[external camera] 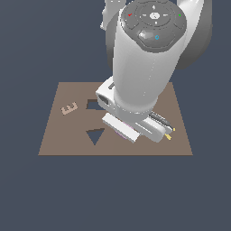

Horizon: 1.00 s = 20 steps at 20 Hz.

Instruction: Insert a designated object into the corresponding slot on a board.

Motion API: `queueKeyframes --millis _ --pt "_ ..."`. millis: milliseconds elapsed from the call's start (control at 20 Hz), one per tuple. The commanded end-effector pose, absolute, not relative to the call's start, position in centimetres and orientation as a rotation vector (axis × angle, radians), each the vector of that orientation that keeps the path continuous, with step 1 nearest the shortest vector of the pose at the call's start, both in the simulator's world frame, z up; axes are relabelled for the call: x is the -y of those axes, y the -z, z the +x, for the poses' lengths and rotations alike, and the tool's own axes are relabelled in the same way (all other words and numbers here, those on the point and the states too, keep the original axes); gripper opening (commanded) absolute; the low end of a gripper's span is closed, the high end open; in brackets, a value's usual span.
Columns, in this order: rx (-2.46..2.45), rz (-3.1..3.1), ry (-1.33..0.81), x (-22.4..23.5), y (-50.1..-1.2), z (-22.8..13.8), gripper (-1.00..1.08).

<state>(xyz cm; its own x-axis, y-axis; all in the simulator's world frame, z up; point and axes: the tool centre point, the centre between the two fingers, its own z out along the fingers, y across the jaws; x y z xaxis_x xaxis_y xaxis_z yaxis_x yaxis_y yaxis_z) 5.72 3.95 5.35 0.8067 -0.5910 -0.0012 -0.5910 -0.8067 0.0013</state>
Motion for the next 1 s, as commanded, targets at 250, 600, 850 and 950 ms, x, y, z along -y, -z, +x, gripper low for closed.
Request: queueKeyframes --millis 250,600,850,950 --pt "1.018 2.972 0.000 -3.8 -4.9 6.0 1.00" --pt "1.015 2.973 0.000 -3.8 -4.3 6.0 1.00" --pt "1.014 2.973 0.000 -3.8 -3.0 6.0 1.00" --pt "1.014 2.973 0.000 -3.8 -3.0 6.0 -1.00"
